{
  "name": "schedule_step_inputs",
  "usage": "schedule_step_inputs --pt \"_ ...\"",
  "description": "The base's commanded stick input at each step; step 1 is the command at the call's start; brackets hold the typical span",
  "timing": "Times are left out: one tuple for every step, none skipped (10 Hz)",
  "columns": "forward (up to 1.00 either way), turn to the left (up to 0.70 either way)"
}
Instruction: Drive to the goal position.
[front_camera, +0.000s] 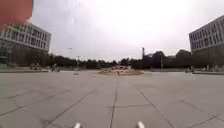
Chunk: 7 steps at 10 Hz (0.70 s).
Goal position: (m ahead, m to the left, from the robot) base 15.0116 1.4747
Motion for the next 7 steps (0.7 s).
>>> schedule_step_inputs --pt "0.50 0.19" --pt "0.50 0.19" --pt "0.50 0.18" --pt "0.50 0.16" --pt "0.50 0.12" --pt "0.50 0.05" --pt "0.50 0.00"
